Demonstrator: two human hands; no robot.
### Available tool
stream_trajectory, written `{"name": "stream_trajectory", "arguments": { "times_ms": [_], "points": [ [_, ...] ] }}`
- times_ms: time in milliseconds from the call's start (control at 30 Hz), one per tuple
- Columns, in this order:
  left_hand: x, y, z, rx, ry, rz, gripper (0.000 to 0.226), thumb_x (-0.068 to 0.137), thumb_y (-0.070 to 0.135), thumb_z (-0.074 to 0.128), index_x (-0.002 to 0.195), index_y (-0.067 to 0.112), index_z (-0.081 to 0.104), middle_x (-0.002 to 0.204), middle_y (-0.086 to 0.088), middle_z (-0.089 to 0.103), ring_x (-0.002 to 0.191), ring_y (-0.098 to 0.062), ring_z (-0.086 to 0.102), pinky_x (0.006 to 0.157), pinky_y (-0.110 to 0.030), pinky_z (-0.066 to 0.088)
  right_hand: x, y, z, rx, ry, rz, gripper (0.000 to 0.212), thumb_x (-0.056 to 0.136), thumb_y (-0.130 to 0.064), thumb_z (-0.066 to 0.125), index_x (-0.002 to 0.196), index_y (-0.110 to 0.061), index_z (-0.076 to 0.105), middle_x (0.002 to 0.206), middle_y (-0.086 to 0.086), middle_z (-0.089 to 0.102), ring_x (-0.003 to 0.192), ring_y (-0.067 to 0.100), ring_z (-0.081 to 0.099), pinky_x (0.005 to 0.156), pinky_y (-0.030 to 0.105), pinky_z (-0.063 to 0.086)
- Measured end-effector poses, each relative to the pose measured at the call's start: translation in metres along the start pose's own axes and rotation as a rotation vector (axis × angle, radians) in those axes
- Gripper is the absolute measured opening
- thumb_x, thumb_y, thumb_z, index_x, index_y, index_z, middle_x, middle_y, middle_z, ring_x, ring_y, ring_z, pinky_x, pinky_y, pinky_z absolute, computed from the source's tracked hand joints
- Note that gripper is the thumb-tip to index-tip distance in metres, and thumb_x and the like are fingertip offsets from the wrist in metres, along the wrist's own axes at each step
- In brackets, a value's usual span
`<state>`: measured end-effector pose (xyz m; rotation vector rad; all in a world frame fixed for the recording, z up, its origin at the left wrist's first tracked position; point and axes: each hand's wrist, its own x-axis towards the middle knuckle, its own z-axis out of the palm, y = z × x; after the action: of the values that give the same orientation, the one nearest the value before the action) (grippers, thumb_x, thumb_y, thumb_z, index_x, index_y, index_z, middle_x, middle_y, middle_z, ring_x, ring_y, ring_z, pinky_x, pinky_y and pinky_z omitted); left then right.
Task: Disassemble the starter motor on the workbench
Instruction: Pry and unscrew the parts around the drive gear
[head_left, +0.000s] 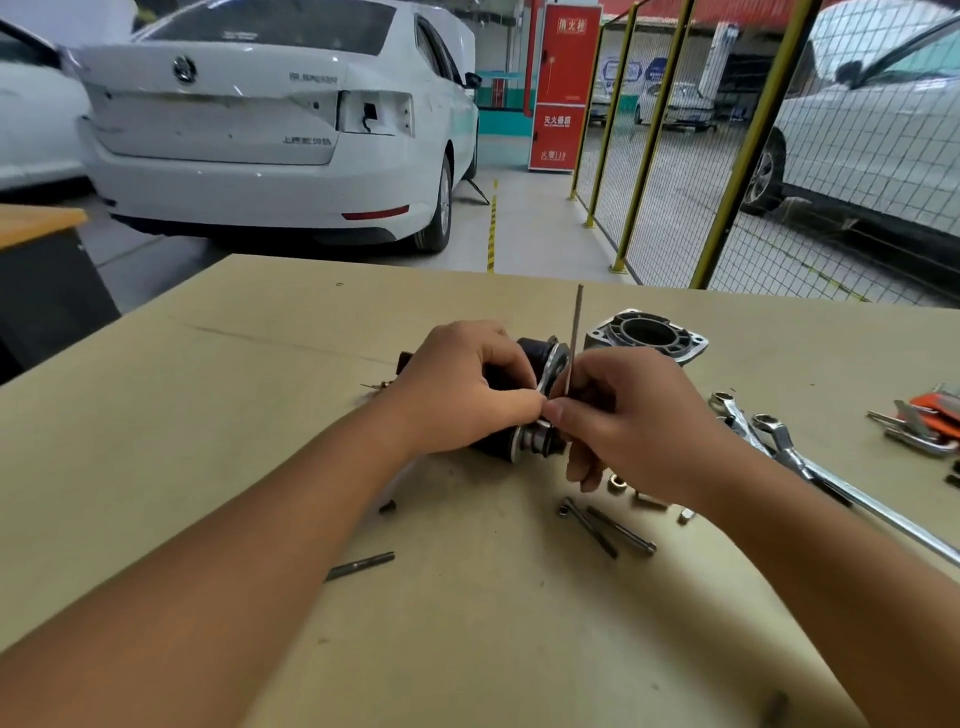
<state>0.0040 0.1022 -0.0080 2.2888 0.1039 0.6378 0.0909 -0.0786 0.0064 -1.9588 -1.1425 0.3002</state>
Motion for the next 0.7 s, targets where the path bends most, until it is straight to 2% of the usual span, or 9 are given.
{"name": "stream_trajectory", "arguments": {
  "times_ms": [100, 200, 267, 333, 400, 500, 567, 633, 700],
  "points": [
    [-0.002, 0.0, -0.001, -0.02, -0.019, 0.016, 0.008, 0.071, 0.029, 0.083, 0.073, 0.022, 0.079, 0.076, 0.018, 0.061, 0.067, 0.0, 0.056, 0.063, -0.015, 0.039, 0.0, -0.002, 0.003, 0.166, -0.002, 0.027, 0.006, 0.096, -0.009, 0.066, 0.092, -0.012, 0.062, 0.065, 0.013, 0.071, 0.053, 0.032, 0.071, 0.047, 0.044, 0.059],
    [-0.002, 0.0, -0.006, -0.121, -0.022, -0.004, 0.012, 0.087, 0.011, 0.081, 0.078, 0.018, 0.08, 0.077, 0.011, 0.061, 0.072, -0.004, 0.057, 0.071, -0.021, 0.045, 0.003, -0.002, 0.004, 0.233, -0.001, 0.063, 0.006, 0.093, -0.009, 0.066, 0.093, -0.012, 0.06, 0.066, 0.013, 0.069, 0.053, 0.036, 0.068, 0.047, 0.051, 0.055],
    [-0.002, -0.003, -0.007, -0.15, -0.027, -0.007, 0.014, 0.091, 0.006, 0.077, 0.081, 0.015, 0.081, 0.079, 0.007, 0.064, 0.074, -0.008, 0.06, 0.072, -0.023, 0.047, 0.004, 0.001, 0.003, 0.256, -0.003, 0.082, 0.007, 0.093, -0.006, 0.065, 0.091, -0.011, 0.06, 0.063, 0.012, 0.067, 0.049, 0.033, 0.063, 0.044, 0.041, 0.05],
    [-0.003, -0.003, -0.007, -0.123, -0.019, 0.032, 0.011, 0.09, 0.006, 0.078, 0.082, 0.012, 0.081, 0.079, 0.001, 0.065, 0.074, -0.017, 0.062, 0.071, -0.03, 0.048, 0.005, 0.001, 0.001, 0.25, 0.005, 0.076, 0.01, 0.093, -0.004, 0.066, 0.088, -0.011, 0.06, 0.063, 0.016, 0.066, 0.044, 0.029, 0.058, 0.042, 0.035, 0.047],
    [-0.005, -0.003, -0.006, -0.099, -0.002, 0.07, 0.008, 0.09, 0.007, 0.079, 0.083, 0.01, 0.081, 0.08, -0.001, 0.066, 0.076, -0.022, 0.063, 0.07, -0.033, 0.049, 0.003, -0.002, 0.001, 0.181, -0.001, 0.049, 0.01, 0.092, -0.006, 0.067, 0.087, -0.013, 0.061, 0.063, 0.016, 0.067, 0.041, 0.028, 0.059, 0.04, 0.035, 0.048],
    [-0.005, -0.002, -0.005, -0.094, 0.005, 0.136, 0.009, 0.089, 0.004, 0.079, 0.089, 0.012, 0.082, 0.078, 0.01, 0.067, 0.074, -0.008, 0.062, 0.072, -0.024, 0.048, 0.001, -0.01, 0.005, 0.069, -0.011, -0.062, 0.017, 0.09, -0.006, 0.07, 0.083, -0.019, 0.06, 0.064, 0.007, 0.066, 0.042, 0.019, 0.061, 0.041, 0.03, 0.046],
    [-0.006, 0.0, -0.005, -0.093, -0.021, 0.173, 0.015, 0.088, 0.001, 0.079, 0.093, 0.015, 0.082, 0.078, 0.009, 0.064, 0.073, -0.006, 0.058, 0.072, -0.023, 0.045, 0.001, -0.015, 0.008, -0.086, -0.009, -0.12, 0.025, 0.088, -0.008, 0.072, 0.079, -0.026, 0.058, 0.07, -0.003, 0.064, 0.053, 0.007, 0.061, 0.052, 0.03, 0.047],
    [-0.006, 0.0, -0.005, -0.086, -0.064, 0.186, 0.022, 0.086, -0.002, 0.076, 0.092, 0.019, 0.082, 0.077, 0.004, 0.058, 0.07, -0.004, 0.053, 0.07, -0.021, 0.041, 0.003, -0.017, 0.009, -0.217, -0.009, -0.129, 0.021, 0.088, -0.012, 0.072, 0.081, -0.026, 0.057, 0.079, -0.008, 0.063, 0.07, 0.005, 0.06, 0.062, 0.028, 0.047],
    [-0.006, 0.002, -0.006, -0.088, -0.106, 0.186, 0.027, 0.084, -0.004, 0.073, 0.092, 0.021, 0.082, 0.079, 0.002, 0.057, 0.068, -0.002, 0.054, 0.068, -0.013, 0.038, 0.003, -0.015, 0.006, -0.265, 0.01, -0.106, 0.018, 0.09, -0.016, 0.07, 0.085, -0.026, 0.056, 0.082, -0.01, 0.062, 0.075, 0.003, 0.058, 0.061, 0.019, 0.044]
  ]
}}
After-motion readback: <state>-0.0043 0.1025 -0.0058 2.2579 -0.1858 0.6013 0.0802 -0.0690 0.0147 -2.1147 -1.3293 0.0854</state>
